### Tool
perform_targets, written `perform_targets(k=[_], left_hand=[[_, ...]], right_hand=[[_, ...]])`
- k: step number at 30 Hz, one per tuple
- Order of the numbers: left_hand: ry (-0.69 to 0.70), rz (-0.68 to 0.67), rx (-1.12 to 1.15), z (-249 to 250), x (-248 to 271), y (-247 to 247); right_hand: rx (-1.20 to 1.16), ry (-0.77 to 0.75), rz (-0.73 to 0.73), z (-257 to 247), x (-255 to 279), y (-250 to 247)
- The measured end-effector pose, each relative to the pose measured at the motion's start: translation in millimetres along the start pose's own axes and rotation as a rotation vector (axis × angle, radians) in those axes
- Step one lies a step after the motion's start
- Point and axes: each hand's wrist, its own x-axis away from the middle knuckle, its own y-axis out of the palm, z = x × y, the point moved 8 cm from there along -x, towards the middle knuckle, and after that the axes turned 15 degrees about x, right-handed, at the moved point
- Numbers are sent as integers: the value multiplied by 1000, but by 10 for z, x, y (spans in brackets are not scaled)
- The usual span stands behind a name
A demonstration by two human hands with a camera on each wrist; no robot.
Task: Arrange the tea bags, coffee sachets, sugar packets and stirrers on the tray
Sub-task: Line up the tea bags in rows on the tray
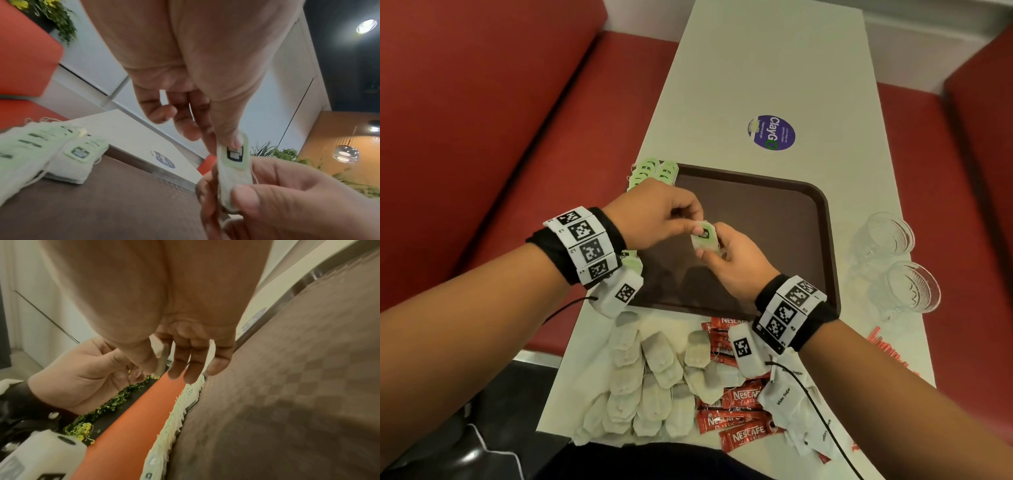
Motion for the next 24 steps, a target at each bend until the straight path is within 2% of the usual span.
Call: perform_targets(k=[3, 6, 8, 12, 14, 16, 19, 24], left_hand=[[-61, 87, -43, -154, 45, -164], [-163, 149, -165, -384, 14, -357], [-266, 112, -246, -593, -41, -437], [-404, -81, -384, -944, -173, -378], [-439, -83, -415, -1062, -258, -375], [-466, -28, -448, -1129, -355, -427], [-493, 64, -440, -1192, -452, -540], [-507, 115, -403, -1292, -513, -558]], right_hand=[[-22, 11, -55, 62, 80, 102], [202, -64, -227, 75, 246, 283], [389, -155, -345, 30, 396, 416], [644, -295, -456, -58, 636, 613], [687, -320, -478, -76, 693, 671], [710, -340, -471, -100, 719, 697], [727, -362, -429, -150, 734, 698], [689, -350, -348, -193, 748, 678]])
